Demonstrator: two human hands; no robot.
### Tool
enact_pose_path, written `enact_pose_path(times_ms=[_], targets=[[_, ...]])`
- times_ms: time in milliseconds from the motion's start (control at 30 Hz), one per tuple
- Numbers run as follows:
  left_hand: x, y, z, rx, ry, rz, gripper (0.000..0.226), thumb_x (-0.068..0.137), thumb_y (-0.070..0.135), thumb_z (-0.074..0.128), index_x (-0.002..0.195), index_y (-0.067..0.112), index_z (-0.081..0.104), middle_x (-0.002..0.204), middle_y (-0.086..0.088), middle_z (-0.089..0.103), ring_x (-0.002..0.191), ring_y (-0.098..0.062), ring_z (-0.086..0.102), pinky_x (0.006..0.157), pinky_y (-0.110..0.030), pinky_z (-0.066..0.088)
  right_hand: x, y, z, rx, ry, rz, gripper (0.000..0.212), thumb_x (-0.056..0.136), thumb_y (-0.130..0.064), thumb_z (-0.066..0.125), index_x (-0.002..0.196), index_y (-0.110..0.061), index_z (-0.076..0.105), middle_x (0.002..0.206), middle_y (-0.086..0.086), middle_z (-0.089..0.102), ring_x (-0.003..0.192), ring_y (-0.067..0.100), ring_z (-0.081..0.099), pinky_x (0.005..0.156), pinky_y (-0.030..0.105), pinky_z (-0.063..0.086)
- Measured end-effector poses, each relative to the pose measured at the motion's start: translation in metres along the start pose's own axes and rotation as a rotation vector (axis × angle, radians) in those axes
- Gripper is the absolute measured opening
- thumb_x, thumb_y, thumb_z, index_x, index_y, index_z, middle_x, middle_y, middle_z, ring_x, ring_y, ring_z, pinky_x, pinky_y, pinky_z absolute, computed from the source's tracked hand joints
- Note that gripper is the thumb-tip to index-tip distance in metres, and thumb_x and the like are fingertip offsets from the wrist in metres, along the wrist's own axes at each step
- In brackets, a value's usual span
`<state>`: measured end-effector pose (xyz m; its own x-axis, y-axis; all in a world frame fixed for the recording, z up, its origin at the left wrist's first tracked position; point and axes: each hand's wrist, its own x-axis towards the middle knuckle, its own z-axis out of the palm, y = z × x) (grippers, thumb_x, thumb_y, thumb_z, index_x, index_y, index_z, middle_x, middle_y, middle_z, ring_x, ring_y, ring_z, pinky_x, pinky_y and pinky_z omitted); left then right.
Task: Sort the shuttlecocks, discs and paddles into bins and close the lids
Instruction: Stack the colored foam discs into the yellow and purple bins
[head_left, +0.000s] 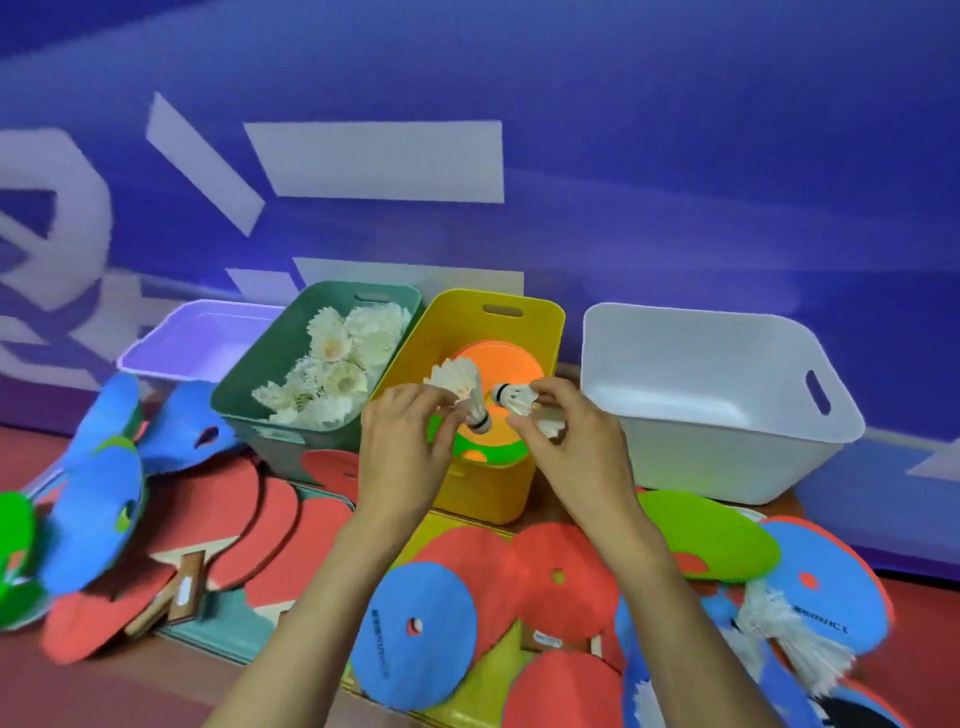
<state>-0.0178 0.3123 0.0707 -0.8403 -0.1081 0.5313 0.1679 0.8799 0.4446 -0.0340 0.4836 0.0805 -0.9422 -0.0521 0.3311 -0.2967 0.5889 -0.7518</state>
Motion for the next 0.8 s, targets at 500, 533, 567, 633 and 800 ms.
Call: enact_pose_path(times_ms=[500,533,567,633,800], targets=[[0.089,-0.273,-0.048,-0.052,-0.122,-0.283,0.008,0.088,0.024,0.061,0.082,0.02,0.066,0.078,0.004,0.069,0.076,-0.022,0.065,0.065,-0.033,0.047,0.126,-0.092,0.229,-0.211,-0.193,0.023,0.026,0.088,-0.008,0.053,0.111,-0.019,0.06,0.104,0.005,0.068,0.092,0.026,0.063,0.071,0.037,0.051],[0.092,-0.28,-0.046,-0.048,-0.145,-0.272,0.008,0.088,0.023,0.062,0.082,0.02,0.066,0.077,0.004,0.069,0.075,-0.023,0.064,0.065,-0.033,0.047,0.129,-0.091,0.237,-0.297,-0.223,0.022,0.027,0.089,-0.009,0.051,0.112,-0.019,0.059,0.107,0.005,0.067,0.093,0.027,0.062,0.07,0.037,0.05],[0.095,-0.288,-0.044,-0.049,-0.164,-0.266,0.008,0.088,0.022,0.062,0.082,0.019,0.066,0.076,0.003,0.069,0.074,-0.023,0.064,0.066,-0.033,0.046,0.132,-0.09,0.244,-0.381,-0.254,0.026,0.028,0.089,-0.009,0.049,0.114,-0.019,0.058,0.109,0.005,0.066,0.095,0.028,0.061,0.069,0.035,0.047],[0.103,-0.301,-0.039,-0.051,-0.231,-0.242,0.009,0.088,0.021,0.061,0.082,0.018,0.066,0.076,0.003,0.068,0.075,-0.022,0.063,0.066,-0.034,0.047,0.137,-0.089,0.255,-0.533,-0.318,0.027,0.032,0.088,-0.007,0.047,0.117,-0.019,0.057,0.111,0.005,0.065,0.097,0.028,0.059,0.069,0.033,0.043],[0.116,-0.309,-0.022,-0.028,-0.451,-0.096,0.011,0.087,0.026,0.062,0.083,0.019,0.069,0.082,0.004,0.07,0.081,-0.019,0.064,0.069,-0.029,0.041,0.155,-0.098,0.267,-0.61,-0.275,0.002,0.03,0.087,-0.004,0.046,0.111,-0.017,0.059,0.105,0.004,0.066,0.097,0.026,0.059,0.068,0.03,0.036]])
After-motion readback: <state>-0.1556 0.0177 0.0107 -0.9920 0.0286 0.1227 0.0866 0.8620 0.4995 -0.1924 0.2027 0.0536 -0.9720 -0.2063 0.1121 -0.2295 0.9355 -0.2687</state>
